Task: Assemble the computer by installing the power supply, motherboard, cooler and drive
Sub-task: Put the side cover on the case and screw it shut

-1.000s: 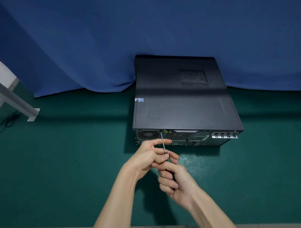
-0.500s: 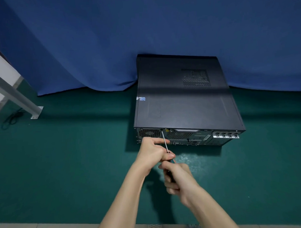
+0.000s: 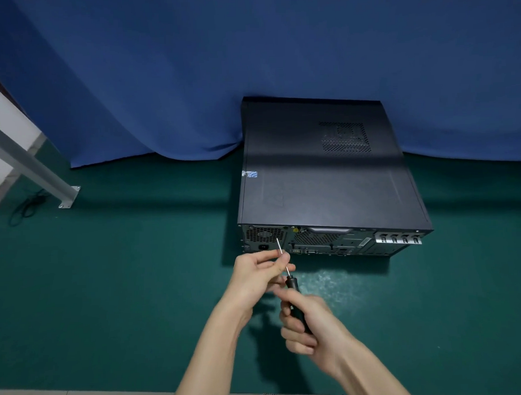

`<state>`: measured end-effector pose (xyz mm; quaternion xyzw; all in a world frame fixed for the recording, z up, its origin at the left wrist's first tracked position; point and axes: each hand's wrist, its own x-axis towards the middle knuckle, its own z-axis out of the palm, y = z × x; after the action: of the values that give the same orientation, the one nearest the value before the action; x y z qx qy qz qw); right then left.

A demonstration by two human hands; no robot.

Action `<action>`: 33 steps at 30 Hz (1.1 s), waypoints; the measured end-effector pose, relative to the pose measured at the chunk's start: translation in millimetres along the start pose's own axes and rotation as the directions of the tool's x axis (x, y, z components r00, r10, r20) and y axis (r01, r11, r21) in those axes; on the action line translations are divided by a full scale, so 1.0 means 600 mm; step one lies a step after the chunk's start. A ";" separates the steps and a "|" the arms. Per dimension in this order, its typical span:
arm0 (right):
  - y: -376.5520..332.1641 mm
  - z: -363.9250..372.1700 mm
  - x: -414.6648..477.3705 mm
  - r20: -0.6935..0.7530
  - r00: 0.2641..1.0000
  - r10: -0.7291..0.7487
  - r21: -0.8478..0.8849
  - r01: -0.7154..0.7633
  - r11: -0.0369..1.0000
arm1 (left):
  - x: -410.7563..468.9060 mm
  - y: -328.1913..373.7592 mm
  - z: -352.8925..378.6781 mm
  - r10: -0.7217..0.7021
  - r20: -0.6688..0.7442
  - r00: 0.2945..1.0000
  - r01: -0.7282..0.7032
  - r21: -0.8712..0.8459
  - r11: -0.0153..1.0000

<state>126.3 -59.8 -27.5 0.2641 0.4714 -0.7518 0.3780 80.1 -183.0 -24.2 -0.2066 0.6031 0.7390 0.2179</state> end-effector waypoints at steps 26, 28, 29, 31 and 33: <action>0.017 0.070 0.037 -0.092 0.953 -0.287 -0.245 0.258 0.934 | 0.052 0.019 -0.031 0.104 -0.330 0.938 -0.171 -0.183 0.968; 0.011 0.071 0.032 0.007 0.975 -0.222 -0.053 0.223 0.973 | 0.054 0.020 -0.035 0.077 -0.301 0.951 -0.146 -0.213 0.966; 0.010 0.070 0.032 0.005 0.968 -0.252 -0.054 0.252 0.966 | 0.053 0.021 -0.035 0.067 -0.283 0.957 -0.137 -0.234 0.962; 0.013 0.074 0.032 -0.101 0.908 -0.406 -0.305 0.360 0.882 | 0.051 0.023 -0.038 0.056 -0.250 0.967 -0.126 -0.272 0.954; 0.021 0.085 0.035 -0.196 0.780 -0.594 -0.749 0.272 0.604 | 0.046 0.024 -0.041 0.046 -0.211 0.976 -0.108 -0.292 0.950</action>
<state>122.5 -116.4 -28.5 0.1367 0.8350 -0.5157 0.1350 50.4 -207.7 -33.1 -0.2876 0.5097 0.8056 0.0926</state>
